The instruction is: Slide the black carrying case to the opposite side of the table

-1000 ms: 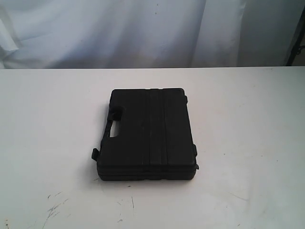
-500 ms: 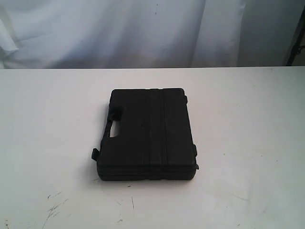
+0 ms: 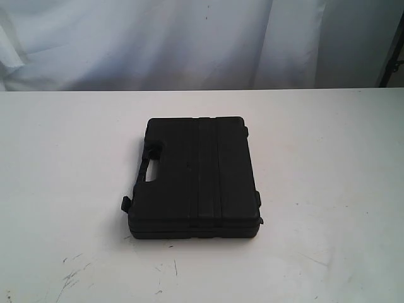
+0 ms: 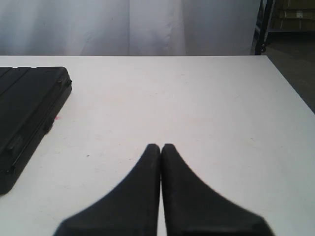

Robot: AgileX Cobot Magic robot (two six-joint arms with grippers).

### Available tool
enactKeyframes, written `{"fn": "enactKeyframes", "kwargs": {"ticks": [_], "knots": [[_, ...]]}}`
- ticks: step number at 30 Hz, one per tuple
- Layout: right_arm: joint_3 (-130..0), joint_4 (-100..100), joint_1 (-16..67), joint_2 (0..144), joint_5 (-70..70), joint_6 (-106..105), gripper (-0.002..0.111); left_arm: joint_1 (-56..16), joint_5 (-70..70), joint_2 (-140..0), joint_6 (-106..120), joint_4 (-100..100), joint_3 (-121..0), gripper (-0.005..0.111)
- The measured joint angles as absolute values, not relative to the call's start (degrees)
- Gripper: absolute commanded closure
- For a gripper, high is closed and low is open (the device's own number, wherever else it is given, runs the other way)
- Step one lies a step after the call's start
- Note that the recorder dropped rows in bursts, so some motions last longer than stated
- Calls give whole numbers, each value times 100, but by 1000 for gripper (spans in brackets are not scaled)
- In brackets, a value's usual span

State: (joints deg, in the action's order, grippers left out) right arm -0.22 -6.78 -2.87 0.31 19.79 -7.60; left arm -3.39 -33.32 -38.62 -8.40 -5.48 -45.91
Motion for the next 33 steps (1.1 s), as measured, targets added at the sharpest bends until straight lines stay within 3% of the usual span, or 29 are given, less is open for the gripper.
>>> {"fn": "enactKeyframes", "kwargs": {"ticks": [9, 24, 33], "knots": [[-22, -678, -287, 31, 1979, -760, 108, -339, -4325, -5621, -211, -644, -5308, 107], [-22, -678, -287, 31, 1979, -760, 108, -339, -4083, -6359, -129, -767, -5318, 107], [-22, -678, -287, 31, 1979, -760, 108, -364, -4379, -7630, 0, -1121, -5765, 107]]}}
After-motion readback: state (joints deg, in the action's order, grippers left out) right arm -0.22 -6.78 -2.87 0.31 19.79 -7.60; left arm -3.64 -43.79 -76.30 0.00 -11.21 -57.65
